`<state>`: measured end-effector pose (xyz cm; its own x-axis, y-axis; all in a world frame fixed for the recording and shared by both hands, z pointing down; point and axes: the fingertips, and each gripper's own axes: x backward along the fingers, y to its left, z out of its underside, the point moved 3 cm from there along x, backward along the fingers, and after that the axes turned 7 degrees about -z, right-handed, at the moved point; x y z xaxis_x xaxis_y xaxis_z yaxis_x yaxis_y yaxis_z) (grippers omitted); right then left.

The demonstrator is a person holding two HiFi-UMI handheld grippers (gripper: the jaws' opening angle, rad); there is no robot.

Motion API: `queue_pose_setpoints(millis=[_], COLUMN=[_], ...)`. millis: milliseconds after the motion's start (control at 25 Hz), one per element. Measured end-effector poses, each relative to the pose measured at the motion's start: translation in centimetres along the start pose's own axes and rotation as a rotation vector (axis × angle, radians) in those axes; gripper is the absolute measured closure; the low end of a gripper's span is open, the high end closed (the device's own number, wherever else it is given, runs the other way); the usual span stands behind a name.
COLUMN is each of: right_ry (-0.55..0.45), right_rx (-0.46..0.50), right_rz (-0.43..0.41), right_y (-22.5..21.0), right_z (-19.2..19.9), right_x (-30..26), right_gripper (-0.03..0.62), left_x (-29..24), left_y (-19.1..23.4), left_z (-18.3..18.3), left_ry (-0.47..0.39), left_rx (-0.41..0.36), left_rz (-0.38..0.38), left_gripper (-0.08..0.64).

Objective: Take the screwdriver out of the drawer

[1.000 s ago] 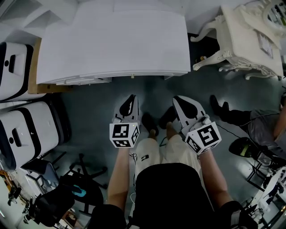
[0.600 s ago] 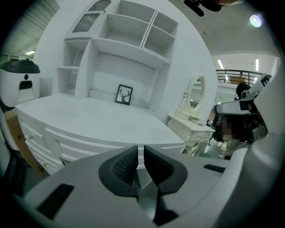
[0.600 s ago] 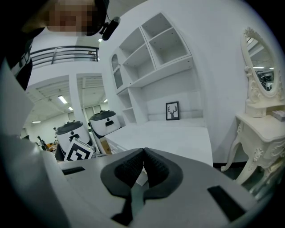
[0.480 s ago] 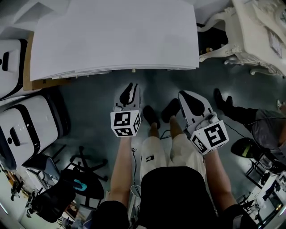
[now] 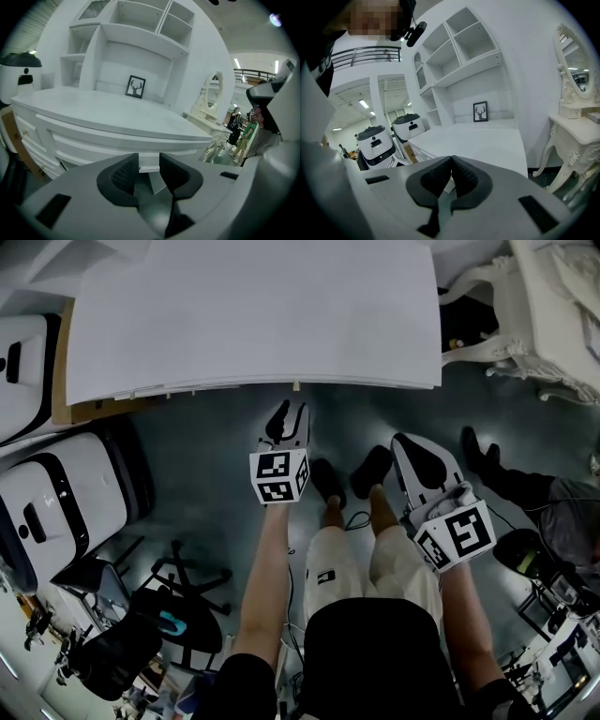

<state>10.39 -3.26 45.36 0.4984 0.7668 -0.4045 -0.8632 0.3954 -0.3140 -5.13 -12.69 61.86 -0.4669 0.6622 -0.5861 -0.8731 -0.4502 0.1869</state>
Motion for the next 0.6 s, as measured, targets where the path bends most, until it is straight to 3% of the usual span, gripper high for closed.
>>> queue_pose_setpoints(millis=[600], right_ry=[0.019], right_rx=[-0.029], right_rz=[0.01], right_y=[-0.6], right_z=[1.1], right_x=[0.0], right_gripper=[0.575], left_x=[-5.6], left_y=[2.0], left_z=[2.6], left_ry=[0.05], left_rx=[0.014], left_rz=[-0.057], left_gripper=[0.402])
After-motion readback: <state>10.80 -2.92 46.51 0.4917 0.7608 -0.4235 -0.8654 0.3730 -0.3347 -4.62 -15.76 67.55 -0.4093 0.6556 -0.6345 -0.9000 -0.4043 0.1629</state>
